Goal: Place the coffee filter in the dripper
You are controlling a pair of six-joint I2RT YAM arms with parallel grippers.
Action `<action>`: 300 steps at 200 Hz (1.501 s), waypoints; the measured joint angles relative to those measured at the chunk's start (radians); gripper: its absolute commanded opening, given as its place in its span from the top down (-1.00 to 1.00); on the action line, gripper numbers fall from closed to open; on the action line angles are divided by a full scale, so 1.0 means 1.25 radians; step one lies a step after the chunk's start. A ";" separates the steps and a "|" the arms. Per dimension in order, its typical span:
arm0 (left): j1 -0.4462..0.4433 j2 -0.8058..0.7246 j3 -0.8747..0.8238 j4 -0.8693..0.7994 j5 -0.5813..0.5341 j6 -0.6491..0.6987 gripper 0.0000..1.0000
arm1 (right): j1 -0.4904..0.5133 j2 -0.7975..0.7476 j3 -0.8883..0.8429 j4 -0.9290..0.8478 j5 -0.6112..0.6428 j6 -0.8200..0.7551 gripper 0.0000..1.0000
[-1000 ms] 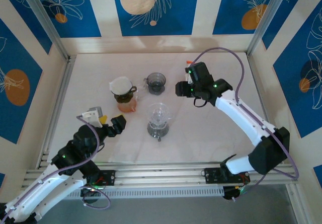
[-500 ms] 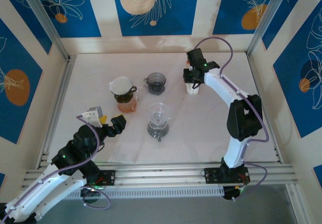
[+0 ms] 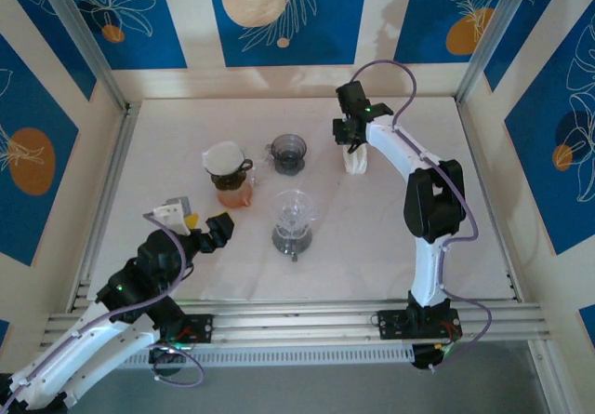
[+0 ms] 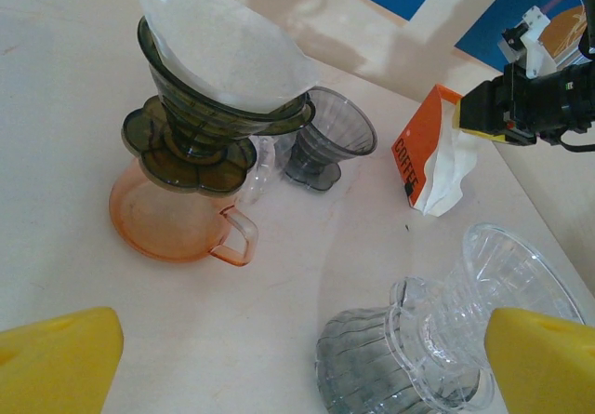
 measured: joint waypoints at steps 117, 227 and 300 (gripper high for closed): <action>0.000 0.000 -0.002 0.000 -0.003 0.000 -0.99 | -0.009 0.036 0.021 -0.019 0.012 -0.053 0.59; 0.000 0.000 -0.002 0.000 -0.003 0.000 -1.00 | -0.009 0.065 0.021 -0.023 0.031 -0.073 0.76; 0.000 0.000 -0.002 -0.001 -0.003 -0.001 -1.00 | -0.002 0.064 0.000 0.007 0.063 -0.089 1.00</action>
